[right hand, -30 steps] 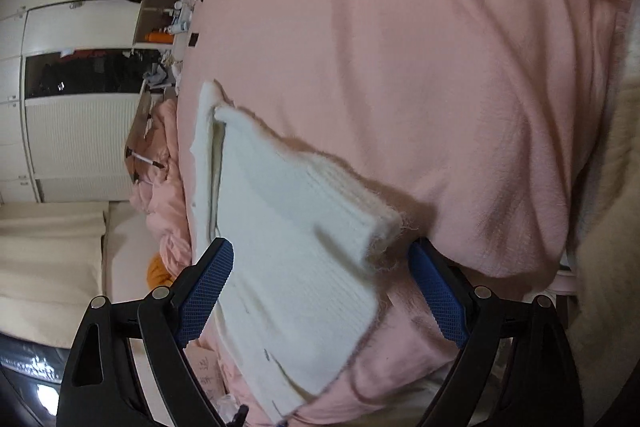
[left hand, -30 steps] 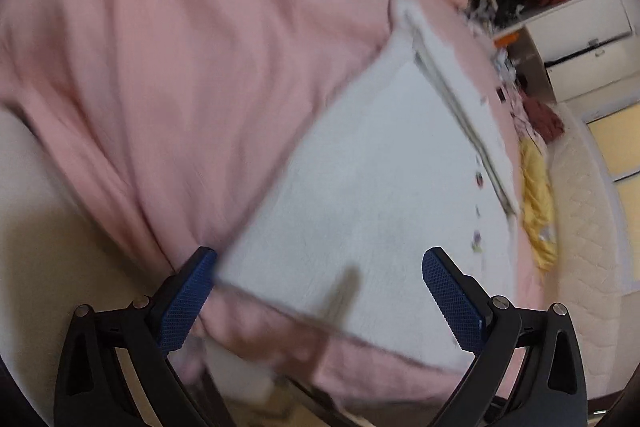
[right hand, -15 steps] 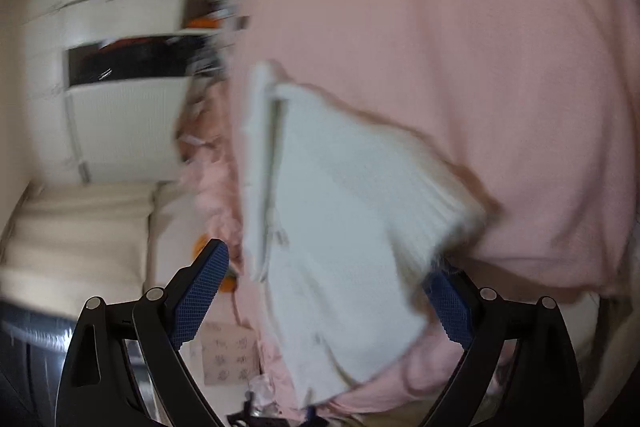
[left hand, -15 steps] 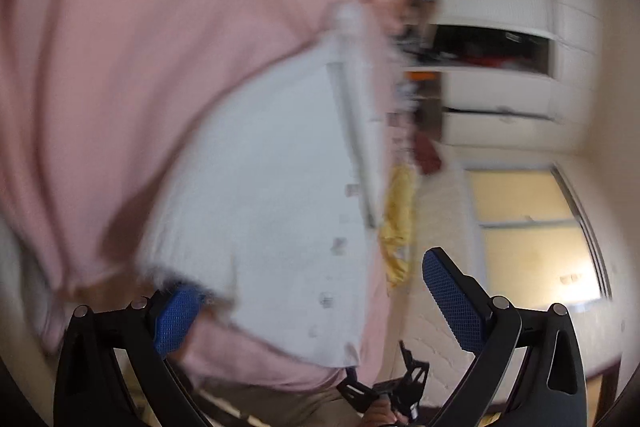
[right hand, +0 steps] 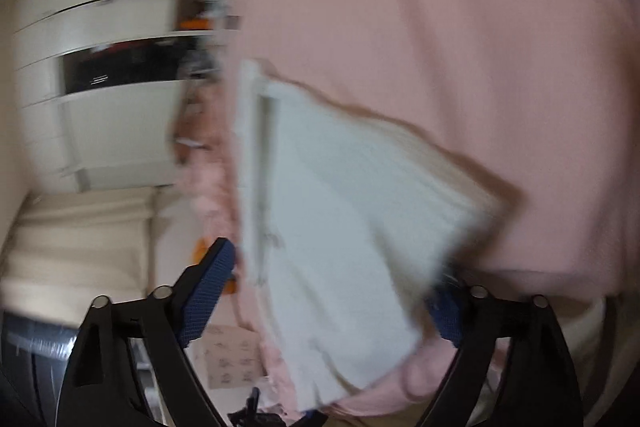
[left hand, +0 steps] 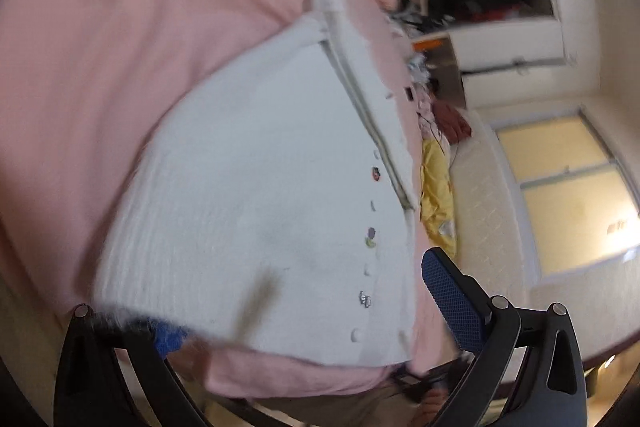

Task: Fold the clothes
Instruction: 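Grasp the cardigan side edge with the left tool while the right tool grasps it too, then lift and fold the gripped side edge across the cardigan body with both tools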

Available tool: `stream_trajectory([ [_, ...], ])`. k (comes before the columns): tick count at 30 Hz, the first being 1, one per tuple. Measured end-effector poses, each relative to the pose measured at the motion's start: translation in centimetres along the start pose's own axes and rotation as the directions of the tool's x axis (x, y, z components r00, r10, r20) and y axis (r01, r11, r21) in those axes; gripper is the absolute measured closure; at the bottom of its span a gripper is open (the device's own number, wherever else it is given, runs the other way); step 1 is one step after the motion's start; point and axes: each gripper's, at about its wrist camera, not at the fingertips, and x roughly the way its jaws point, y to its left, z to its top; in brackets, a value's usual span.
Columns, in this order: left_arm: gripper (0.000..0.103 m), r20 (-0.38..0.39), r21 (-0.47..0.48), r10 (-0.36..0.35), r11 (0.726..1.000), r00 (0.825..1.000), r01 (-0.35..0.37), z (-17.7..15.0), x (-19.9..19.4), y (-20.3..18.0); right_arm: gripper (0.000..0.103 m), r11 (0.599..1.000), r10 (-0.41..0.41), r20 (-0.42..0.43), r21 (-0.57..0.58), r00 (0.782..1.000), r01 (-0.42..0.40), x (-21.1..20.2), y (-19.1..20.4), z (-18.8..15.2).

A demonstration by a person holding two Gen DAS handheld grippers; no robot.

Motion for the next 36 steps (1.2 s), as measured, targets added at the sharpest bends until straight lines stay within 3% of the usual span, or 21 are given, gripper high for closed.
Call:
stream_trajectory([
  [1, 0.001, -0.017, 0.011, 0.066, 0.998, 0.998, -0.066, 0.0, 0.8, 0.3, 0.017, 0.999, -0.048, -0.001, -0.011, 0.999, 0.048, 0.2, -0.1, 0.2],
  [2, 0.001, -0.034, 0.003, 0.083, 0.997, 0.996, -0.083, 0.1, 1.5, 1.1, 0.019, 0.996, -0.093, -0.013, -0.005, 0.996, 0.093, 0.5, -0.4, 0.4],
  [3, 0.002, -0.020, -0.009, 0.077, 0.997, 0.997, -0.078, 0.1, 1.3, 1.2, 0.039, 0.992, -0.122, -0.024, 0.029, 0.992, 0.122, 0.7, -1.1, 0.5],
  [5, 0.006, 0.016, -0.024, 0.067, 0.998, 0.998, -0.066, 0.1, 0.9, 1.3, 0.061, 0.986, -0.141, -0.015, 0.089, 0.990, 0.142, 0.3, -2.2, 0.6],
  [6, 0.028, 0.033, -0.029, 0.067, 0.997, 0.997, -0.066, 0.1, 0.7, 1.4, 0.086, 0.987, -0.140, -0.014, 0.083, 0.990, 0.141, 0.0, -2.1, 0.7],
  [7, 0.060, 0.040, -0.036, 0.085, 0.996, 0.996, -0.083, 0.1, 0.7, 1.8, 0.097, 0.987, -0.148, -0.015, 0.067, 0.989, 0.149, -0.2, -1.9, 0.7],
  [10, 0.095, 0.035, -0.083, 0.104, 0.991, 0.994, -0.101, 0.1, 1.0, 3.1, 0.096, 0.983, -0.182, -0.002, 0.002, 0.983, 0.182, 0.1, -0.8, 0.7],
  [13, 0.095, 0.051, -0.050, 0.085, 0.995, 0.995, -0.082, 0.2, 1.0, 2.7, 0.097, 0.984, -0.164, 0.029, -0.063, 0.986, 0.165, -0.9, 0.7, 0.6],
  [17, 0.095, 0.128, 0.112, 0.055, 0.991, 0.990, -0.070, 0.2, -0.4, -1.5, 0.097, 0.957, -0.179, 0.066, -0.219, 0.982, 0.189, -1.4, 3.8, 0.2],
  [20, 0.095, 0.154, 0.187, 0.048, 0.979, 0.987, -0.077, 1.3, -0.8, -3.9, 0.097, 0.907, -0.184, 0.087, -0.369, 0.979, 0.203, -1.5, 7.0, -0.5],
  [25, 0.095, 0.221, 0.295, 0.075, 0.945, 0.972, -0.140, 4.1, -1.0, -7.2, 0.097, 0.784, -0.181, 0.129, -0.579, 0.975, 0.222, 0.2, 12.9, -0.3],
  [27, 0.095, 0.243, 0.302, 0.066, 0.943, 0.968, -0.140, 6.0, -0.5, -8.3, 0.097, 0.742, -0.172, 0.147, -0.631, 0.974, 0.227, 1.2, 15.1, 0.6],
  [31, 0.095, 0.298, 0.324, 0.081, 0.929, 0.951, -0.181, 10.0, 0.6, -10.2, 0.097, 0.694, -0.153, 0.173, -0.683, 0.973, 0.230, 4.6, 18.6, 3.4],
  [36, 0.095, 0.332, 0.360, 0.133, 0.897, 0.934, -0.256, 16.7, 5.5, -13.5, 0.097, 0.643, -0.145, 0.207, -0.724, 0.968, 0.251, 11.3, 23.5, 7.7],
])
